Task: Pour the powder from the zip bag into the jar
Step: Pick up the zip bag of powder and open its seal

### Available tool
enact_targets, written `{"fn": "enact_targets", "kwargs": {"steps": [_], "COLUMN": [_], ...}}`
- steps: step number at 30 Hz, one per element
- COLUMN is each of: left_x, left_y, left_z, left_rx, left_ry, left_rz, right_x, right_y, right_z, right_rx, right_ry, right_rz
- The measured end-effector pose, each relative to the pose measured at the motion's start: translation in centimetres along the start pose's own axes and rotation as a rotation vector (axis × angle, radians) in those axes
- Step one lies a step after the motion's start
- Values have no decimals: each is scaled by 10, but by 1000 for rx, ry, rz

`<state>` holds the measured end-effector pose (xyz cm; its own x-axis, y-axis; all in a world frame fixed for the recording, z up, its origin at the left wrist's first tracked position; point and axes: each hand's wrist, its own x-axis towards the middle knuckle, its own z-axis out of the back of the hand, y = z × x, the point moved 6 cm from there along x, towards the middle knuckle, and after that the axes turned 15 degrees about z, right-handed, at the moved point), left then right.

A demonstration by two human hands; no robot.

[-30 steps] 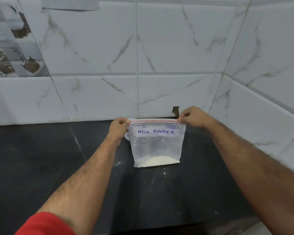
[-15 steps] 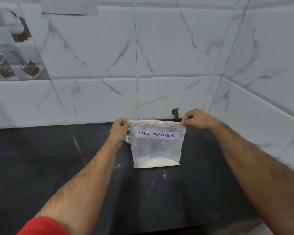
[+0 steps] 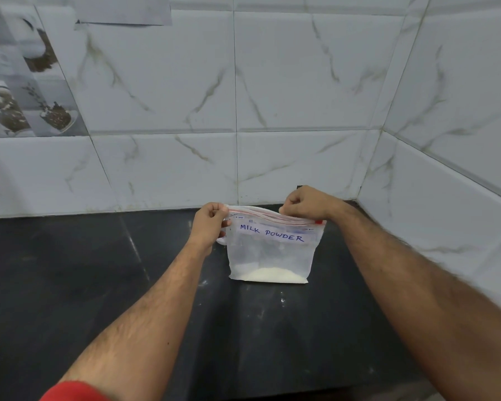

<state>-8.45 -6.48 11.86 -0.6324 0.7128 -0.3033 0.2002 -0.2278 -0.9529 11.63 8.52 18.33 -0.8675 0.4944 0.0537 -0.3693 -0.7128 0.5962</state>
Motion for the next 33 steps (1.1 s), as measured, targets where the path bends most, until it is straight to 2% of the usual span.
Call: {"fn": "enact_targets", "kwargs": {"steps": [10,16,18,22,24,33], "left_x": [1,-16,-20,-21,-22,-12], "left_y": [1,-15,-18,-18,-20,-28], "left_z": [1,-5,-23,-77,-100,-138], "left_rx": [-42,96,163,236,296,307], "left_ry": [-54,-381,-338,-102,-48,-65], "left_rz": [14,-81,-97,-82,-67,40], "right_x": [-1,-5,-8,-12,-15,-26], "right_y": [5,-6,-6,-8,-12,-32], "right_z": [-3,17,25,33,33,33], "right_rx": [-85,-94,-80,-35,-11,186], "right_ry": [43,-82,-118,-162,-171,-300], "right_rz": [2,-69,-98,-136,-158,-229]}}
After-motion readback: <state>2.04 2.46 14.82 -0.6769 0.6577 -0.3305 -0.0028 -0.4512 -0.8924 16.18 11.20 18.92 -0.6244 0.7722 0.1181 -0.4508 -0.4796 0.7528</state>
